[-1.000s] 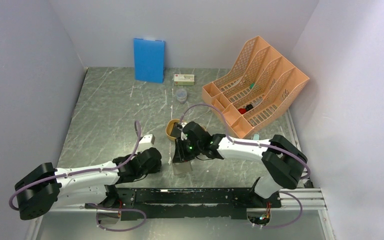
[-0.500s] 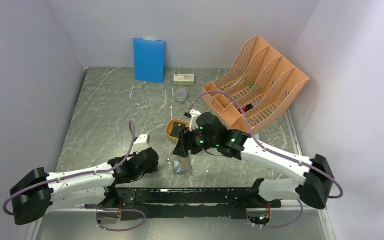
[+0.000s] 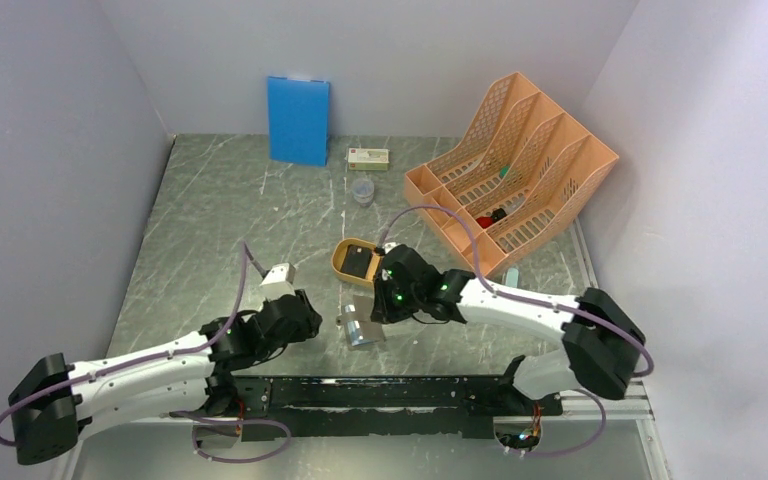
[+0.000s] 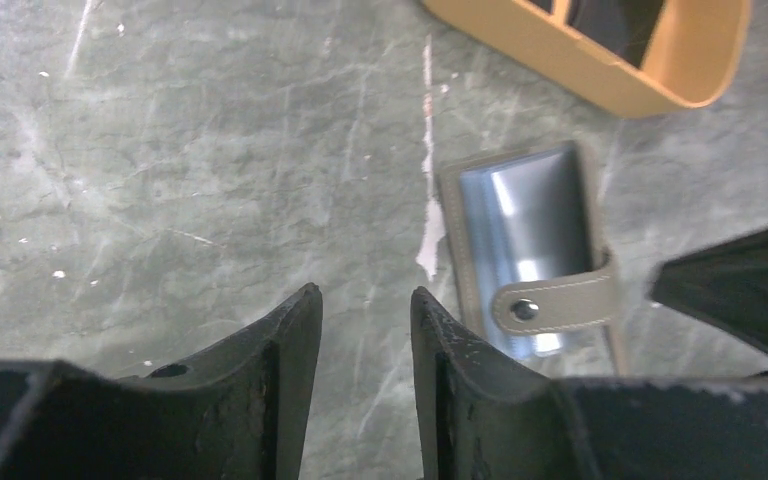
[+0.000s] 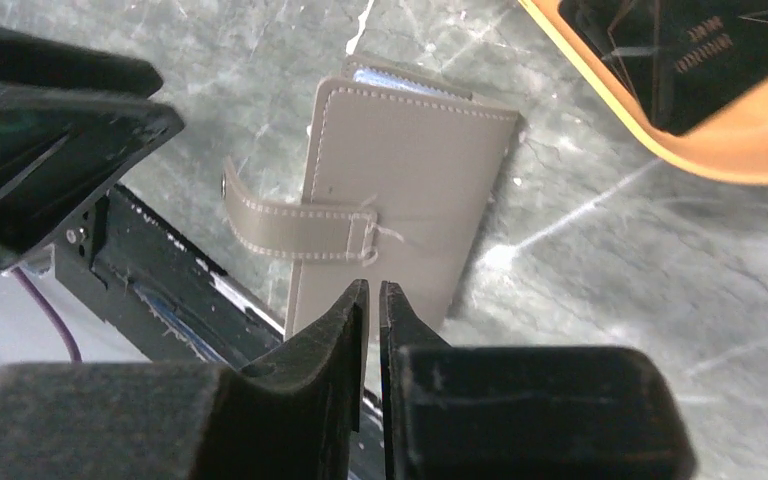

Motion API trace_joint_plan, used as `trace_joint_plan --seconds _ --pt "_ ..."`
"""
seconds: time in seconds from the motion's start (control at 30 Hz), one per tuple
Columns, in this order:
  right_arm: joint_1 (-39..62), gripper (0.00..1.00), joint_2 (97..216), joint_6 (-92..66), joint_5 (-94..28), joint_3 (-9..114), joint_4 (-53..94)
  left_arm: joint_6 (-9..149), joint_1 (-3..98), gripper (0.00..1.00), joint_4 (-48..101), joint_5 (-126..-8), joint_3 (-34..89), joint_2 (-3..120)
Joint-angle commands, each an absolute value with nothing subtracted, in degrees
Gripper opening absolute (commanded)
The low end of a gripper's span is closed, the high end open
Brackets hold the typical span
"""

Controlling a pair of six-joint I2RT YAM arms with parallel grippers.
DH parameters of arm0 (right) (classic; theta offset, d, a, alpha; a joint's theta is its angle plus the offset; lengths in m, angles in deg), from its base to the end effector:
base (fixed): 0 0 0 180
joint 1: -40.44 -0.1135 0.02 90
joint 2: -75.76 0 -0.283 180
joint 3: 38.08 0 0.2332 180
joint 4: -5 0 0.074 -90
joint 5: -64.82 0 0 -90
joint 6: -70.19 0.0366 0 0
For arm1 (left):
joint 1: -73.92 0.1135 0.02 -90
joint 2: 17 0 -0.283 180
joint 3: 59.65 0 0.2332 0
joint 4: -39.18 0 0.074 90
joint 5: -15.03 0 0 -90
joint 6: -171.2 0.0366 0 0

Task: Put the credit cards into the card holder
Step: Close the card holder at the center of the board.

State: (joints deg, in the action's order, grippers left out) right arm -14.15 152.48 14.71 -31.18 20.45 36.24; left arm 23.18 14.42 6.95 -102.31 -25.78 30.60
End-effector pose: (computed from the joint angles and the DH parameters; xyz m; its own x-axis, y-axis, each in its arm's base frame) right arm 0.1408 0.2046 0.2323 -0.8443 -0.2149 -0.4909 -0.4509 0.7800 0.4340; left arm 0.0803 -0.1033 0.1906 -0.7050 -0.2877 -0.6482 0.0101 0.9099 -0.4148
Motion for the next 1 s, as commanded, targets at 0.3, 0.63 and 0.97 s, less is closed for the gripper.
trace_joint_plan --seconds 0.3,0.63,0.97 --pt "-16.79 0.13 167.79 16.48 -33.37 24.97 27.76 26.41 15.21 0.53 16.14 -94.55 -25.74 26.44" --pt "-17.17 0.17 171.03 19.81 -31.49 25.09 28.78 28.43 15.51 0.54 21.32 -93.09 -23.76 37.99" --pt "-17.55 0.18 170.14 19.92 -31.42 24.73 29.17 26.45 16.34 0.47 17.79 -95.34 -21.91 48.65"
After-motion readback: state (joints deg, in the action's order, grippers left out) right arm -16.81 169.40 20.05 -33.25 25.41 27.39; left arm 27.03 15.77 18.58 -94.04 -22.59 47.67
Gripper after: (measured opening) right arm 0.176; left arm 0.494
